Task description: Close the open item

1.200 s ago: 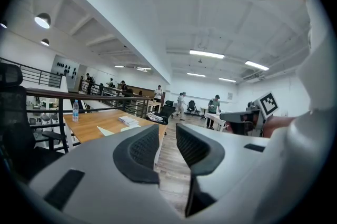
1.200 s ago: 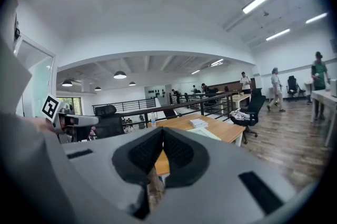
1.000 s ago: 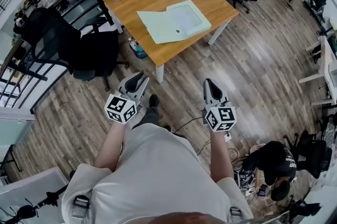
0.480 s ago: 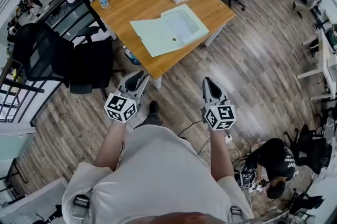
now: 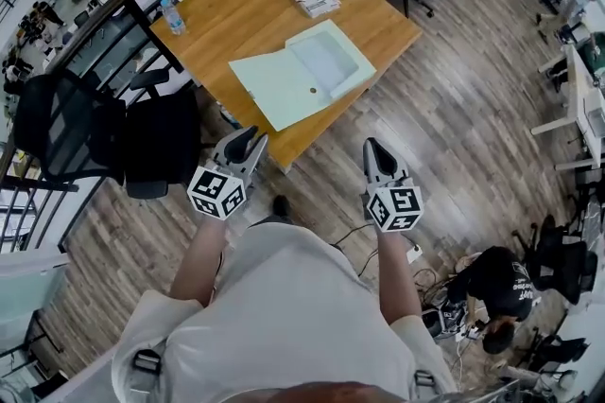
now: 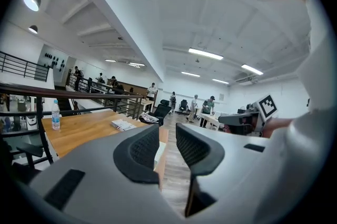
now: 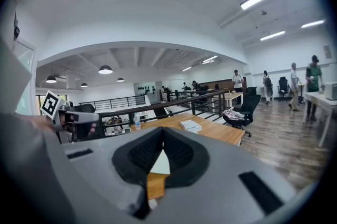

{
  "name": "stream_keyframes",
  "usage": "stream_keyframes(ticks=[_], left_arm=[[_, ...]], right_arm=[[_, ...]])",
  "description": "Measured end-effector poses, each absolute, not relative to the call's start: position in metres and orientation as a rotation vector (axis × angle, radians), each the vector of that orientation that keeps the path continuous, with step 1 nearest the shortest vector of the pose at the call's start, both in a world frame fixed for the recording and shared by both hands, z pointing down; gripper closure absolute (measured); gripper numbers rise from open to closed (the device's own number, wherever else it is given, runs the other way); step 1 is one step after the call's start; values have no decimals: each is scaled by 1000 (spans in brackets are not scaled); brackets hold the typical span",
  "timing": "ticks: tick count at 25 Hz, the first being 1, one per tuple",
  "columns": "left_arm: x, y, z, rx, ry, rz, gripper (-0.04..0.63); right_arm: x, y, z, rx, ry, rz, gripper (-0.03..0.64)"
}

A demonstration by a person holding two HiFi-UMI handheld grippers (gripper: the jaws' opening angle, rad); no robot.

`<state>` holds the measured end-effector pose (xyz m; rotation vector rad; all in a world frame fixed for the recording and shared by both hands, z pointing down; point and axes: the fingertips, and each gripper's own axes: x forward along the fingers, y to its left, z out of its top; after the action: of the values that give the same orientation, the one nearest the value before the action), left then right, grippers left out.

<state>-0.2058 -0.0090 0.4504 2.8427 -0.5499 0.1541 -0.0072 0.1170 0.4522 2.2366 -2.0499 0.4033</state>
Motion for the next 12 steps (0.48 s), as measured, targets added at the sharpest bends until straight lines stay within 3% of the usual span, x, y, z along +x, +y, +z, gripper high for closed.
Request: stream_keyframes(ticks=[12], left_arm=[[-194,-85,454,2843,-447,161,500]], right_arm=[[-5,50,451,2275,-1979,414,614]])
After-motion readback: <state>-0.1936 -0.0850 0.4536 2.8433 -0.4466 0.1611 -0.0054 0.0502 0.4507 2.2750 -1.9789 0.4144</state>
